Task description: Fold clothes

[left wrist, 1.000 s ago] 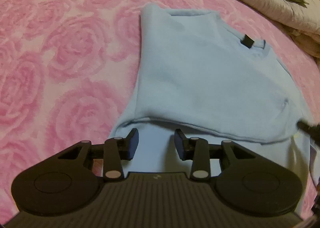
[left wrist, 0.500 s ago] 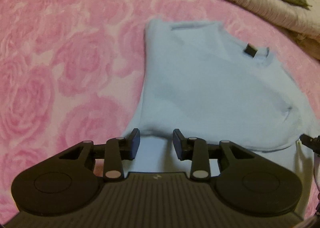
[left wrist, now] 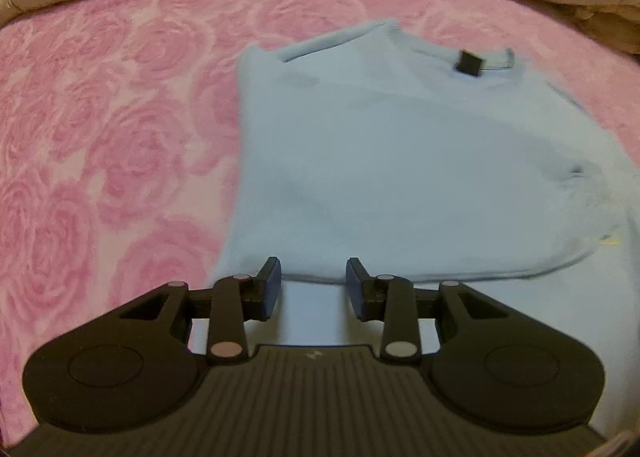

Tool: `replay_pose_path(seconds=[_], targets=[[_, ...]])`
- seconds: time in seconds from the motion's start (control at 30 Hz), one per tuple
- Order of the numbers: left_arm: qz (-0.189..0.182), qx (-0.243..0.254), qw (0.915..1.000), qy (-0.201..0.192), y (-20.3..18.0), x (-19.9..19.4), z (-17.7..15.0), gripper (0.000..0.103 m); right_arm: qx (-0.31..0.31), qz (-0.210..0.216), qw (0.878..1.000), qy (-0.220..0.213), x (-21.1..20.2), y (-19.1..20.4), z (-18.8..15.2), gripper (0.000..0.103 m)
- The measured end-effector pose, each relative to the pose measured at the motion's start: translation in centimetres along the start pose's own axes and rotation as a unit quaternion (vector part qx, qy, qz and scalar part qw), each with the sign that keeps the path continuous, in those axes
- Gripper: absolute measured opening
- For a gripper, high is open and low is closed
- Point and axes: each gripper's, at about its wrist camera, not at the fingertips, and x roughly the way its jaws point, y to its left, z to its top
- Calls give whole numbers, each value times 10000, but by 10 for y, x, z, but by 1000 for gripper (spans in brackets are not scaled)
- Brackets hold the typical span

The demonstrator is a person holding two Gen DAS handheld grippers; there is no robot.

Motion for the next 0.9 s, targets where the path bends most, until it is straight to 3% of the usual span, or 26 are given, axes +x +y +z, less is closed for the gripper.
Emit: replay_pose_path(seconds=[0.07, 0.17, 0.33, 0.53, 0.63, 0.73, 0.77, 0.9], targets=[[-179, -73, 9997, 127, -8, -6, -4, 32, 579, -74, 9981, -205, -26, -40, 3, 41], [-373, -195, 9986, 305, -17, -7, -9, 32, 1725, -336, 9825, -618, -64, -109, 4, 43], [-553, -205, 9975, 402, -41, -6, -14, 32, 3441, -516, 9253, -1506, -104, -200, -6, 43], [-658, -154, 9971, 360, -50, -6, -14, 32, 3968, -278, 8969, -1935, -95, -226, -8, 43], [-661, -239, 9969, 353, -45, -6, -14, 32, 3941, -289, 8964, -2006, -97, -229, -4, 43], [-697, -498, 9956, 388, -32, -7, -15, 32, 3732, -495, 9071, -1885, -97, -228, 6, 40], [-705, -576, 9950, 400, -28, -8, -16, 32, 3647, -580, 9111, -1828, -96, -227, 9, 17], [-713, -817, 9931, 437, -10, -11, -20, 32, 3273, -943, 9222, -1832, -98, -206, 25, 12]])
